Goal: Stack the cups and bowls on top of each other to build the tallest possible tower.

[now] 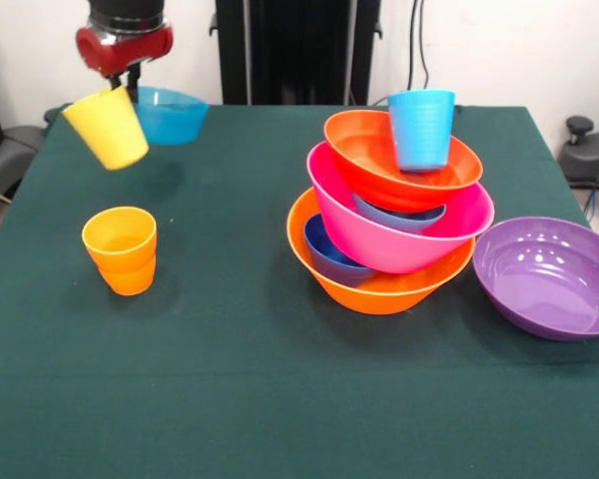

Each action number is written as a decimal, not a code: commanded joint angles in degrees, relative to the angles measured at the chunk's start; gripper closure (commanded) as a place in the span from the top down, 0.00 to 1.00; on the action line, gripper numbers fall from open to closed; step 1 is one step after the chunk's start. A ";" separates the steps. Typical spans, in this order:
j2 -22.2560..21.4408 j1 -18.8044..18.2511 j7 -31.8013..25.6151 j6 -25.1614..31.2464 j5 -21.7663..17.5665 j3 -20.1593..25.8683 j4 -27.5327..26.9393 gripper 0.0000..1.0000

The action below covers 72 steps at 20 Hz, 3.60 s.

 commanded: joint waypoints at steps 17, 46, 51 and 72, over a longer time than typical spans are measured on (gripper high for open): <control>-11.85 1.05 -0.33 5.80 21.57 8.76 13.48 0.00; -8.04 8.17 7.32 3.97 30.74 9.11 5.33 0.00; -9.69 9.29 5.16 9.14 33.04 9.01 2.15 0.00; -5.81 14.23 5.37 12.98 33.32 4.68 -5.92 0.00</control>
